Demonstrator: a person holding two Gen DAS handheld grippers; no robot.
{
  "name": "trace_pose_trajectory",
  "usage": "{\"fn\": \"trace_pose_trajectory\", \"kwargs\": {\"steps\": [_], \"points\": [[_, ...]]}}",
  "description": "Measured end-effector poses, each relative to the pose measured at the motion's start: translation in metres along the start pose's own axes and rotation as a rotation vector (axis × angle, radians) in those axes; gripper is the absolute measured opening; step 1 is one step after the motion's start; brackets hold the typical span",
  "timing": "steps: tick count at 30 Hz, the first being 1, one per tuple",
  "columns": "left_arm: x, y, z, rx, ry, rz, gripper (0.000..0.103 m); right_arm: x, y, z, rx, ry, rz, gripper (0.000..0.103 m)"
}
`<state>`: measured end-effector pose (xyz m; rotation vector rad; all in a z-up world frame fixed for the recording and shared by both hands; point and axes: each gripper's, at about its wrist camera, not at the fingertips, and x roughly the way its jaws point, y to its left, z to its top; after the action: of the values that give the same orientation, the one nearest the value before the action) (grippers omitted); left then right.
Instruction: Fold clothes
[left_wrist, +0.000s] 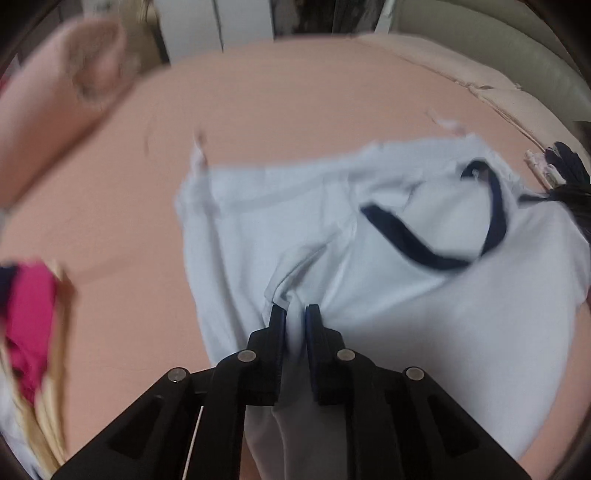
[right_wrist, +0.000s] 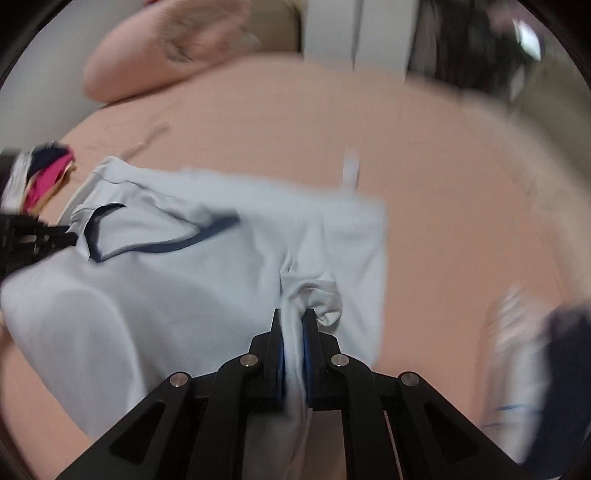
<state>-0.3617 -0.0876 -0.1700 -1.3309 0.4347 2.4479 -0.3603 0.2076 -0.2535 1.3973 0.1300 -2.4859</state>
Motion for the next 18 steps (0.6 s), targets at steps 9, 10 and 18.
{"fn": "trace_pose_trajectory", "kwargs": {"steps": [9, 10, 18], "points": [[-0.073, -0.019, 0.004, 0.059, -0.154, -0.163, 0.017, -0.094, -0.039, 0.013, 0.186, -0.261, 0.078, 0.017], [-0.064, -0.034, 0.000, 0.084, -0.119, -0.215, 0.017, -0.099, -0.029, 0.013, 0.162, -0.256, 0.111, 0.017], [-0.022, -0.058, -0.025, 0.100, -0.041, -0.086, 0.020, -0.020, 0.027, -0.036, 0.001, 0.042, 0.194, 0.018]]}}
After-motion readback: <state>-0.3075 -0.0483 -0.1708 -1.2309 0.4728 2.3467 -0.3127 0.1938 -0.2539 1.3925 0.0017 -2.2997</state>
